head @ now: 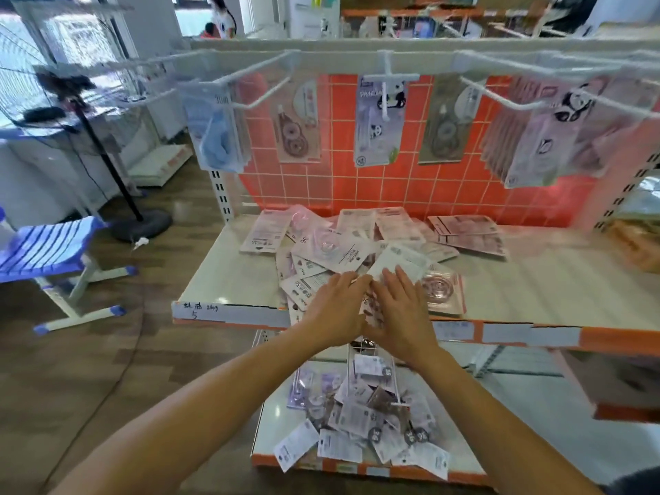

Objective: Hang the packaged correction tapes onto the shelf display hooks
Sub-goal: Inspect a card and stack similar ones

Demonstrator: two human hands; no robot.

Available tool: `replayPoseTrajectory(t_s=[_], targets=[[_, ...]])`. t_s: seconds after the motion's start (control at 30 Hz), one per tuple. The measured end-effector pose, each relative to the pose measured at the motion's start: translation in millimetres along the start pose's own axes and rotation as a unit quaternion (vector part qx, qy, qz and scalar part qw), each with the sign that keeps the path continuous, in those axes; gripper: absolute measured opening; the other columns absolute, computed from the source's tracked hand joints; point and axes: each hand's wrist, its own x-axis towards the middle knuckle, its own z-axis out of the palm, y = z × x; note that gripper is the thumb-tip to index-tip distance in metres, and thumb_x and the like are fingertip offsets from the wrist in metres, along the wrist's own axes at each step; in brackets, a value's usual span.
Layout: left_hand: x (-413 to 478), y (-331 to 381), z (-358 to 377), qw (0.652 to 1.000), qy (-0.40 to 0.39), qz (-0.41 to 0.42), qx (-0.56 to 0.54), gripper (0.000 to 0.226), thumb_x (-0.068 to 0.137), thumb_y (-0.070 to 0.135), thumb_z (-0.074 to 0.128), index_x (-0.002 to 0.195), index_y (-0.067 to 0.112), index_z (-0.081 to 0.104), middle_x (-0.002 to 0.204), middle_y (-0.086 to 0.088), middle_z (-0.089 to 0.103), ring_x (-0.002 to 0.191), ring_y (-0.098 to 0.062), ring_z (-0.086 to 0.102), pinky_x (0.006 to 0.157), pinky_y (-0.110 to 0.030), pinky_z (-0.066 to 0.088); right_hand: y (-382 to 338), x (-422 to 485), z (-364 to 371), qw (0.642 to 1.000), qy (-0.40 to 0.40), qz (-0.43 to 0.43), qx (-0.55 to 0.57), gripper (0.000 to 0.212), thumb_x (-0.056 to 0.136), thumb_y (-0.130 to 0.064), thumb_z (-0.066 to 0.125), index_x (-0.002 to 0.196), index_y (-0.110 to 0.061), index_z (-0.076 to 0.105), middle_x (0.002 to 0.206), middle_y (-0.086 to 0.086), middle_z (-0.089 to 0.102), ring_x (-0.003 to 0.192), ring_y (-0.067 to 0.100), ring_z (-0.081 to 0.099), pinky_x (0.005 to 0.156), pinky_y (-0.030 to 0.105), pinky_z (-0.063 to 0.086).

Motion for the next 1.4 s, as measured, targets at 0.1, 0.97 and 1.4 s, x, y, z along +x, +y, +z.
replayPoseTrajectory(t_s=[0.1,0.97,1.4], targets=[[9.9,1.7,6.7,0.999,-0.039,-0.021,-0.015,0.067,0.086,0.026,0.059,0.144,0.017,0.028,0.141,-0.010,0.044,0.129,-0.029,0.038,0.105,-0.043,0.037,11.7,8.9,-3.0,0.997,-0.070,0.002,0.027,0.085,0.080,-0.052,0.064,0.149,-0.024,0.022,0.160,0.004,0.009,0.148,0.025,-0.002,0.116,0.049,0.007],[72.2,43.2,-39.7,0.886,0.154,-0.072,-0.431,0.070,0.082,0.024,0.074,0.139,0.024,0.033,0.133,0.004,0.047,0.116,-0.014,0.052,0.094,-0.026,0.042,86.0,53.3,-140.3,0.733,0.233,0.171,0.616,0.019,0.094,-0.029,0.058,0.087,-0.013,0.064,0.071,0.004,0.063,0.063,0.022,0.055,0.052,0.029,0.047],[79.2,73.9,-52.4,0.870,0.067,0.014,-0.489,0.021,0.085,0.012,0.071,0.101,0.022,0.063,0.099,-0.006,0.072,0.091,-0.022,0.070,0.079,-0.031,0.059,82.3,58.3,-180.9,0.753,0.294,0.091,0.582,0.014,0.092,-0.014,0.060,0.081,-0.020,0.063,0.067,-0.005,0.061,0.058,0.005,0.056,0.051,0.019,0.044]])
